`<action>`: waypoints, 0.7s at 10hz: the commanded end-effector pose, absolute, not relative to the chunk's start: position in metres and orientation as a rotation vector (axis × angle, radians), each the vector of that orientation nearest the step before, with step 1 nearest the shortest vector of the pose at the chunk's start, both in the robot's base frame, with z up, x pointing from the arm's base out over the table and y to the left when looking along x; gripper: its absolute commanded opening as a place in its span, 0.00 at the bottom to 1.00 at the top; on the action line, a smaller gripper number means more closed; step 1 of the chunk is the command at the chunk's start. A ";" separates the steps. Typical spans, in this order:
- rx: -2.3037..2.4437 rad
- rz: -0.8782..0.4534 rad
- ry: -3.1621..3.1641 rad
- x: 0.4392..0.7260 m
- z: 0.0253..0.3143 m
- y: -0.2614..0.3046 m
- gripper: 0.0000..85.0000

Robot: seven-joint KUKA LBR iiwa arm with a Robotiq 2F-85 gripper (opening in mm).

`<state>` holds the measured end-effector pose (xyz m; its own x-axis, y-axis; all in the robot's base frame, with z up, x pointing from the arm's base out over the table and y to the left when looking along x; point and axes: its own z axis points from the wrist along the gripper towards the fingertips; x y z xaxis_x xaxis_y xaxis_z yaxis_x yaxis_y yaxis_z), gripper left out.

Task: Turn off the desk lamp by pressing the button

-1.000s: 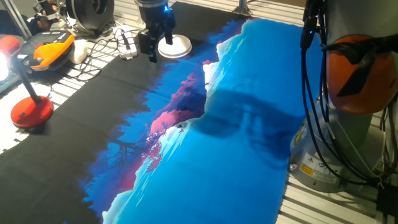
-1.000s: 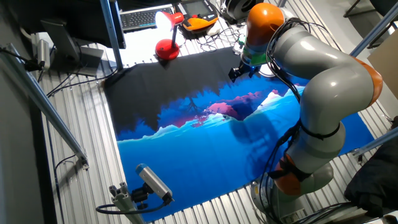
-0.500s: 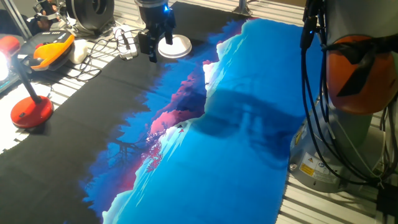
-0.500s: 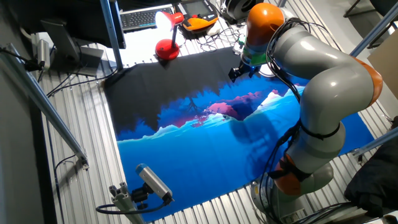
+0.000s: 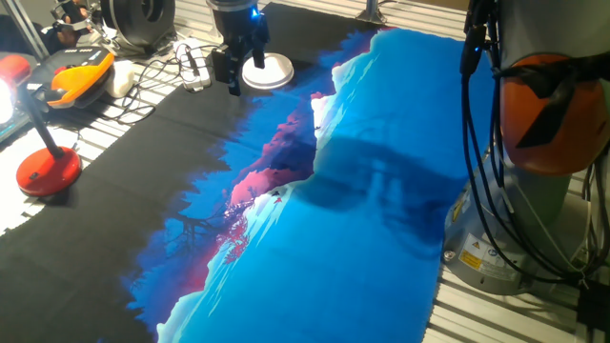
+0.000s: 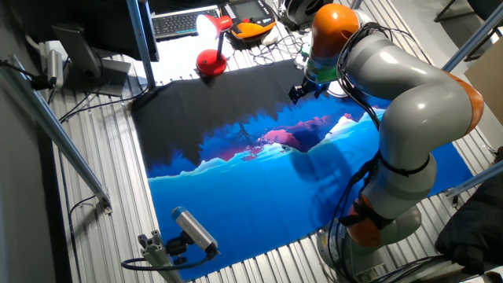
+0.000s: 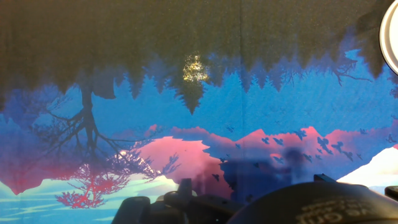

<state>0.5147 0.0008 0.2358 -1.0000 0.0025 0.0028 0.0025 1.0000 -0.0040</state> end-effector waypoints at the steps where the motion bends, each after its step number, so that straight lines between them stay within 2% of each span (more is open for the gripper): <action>1: -0.147 0.048 -2.905 0.515 0.236 0.001 0.00; 7: -0.154 0.048 -2.906 0.515 0.236 0.001 0.00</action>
<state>0.5147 0.0007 0.2353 -0.9679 0.1090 0.2263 0.1015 0.9938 -0.0444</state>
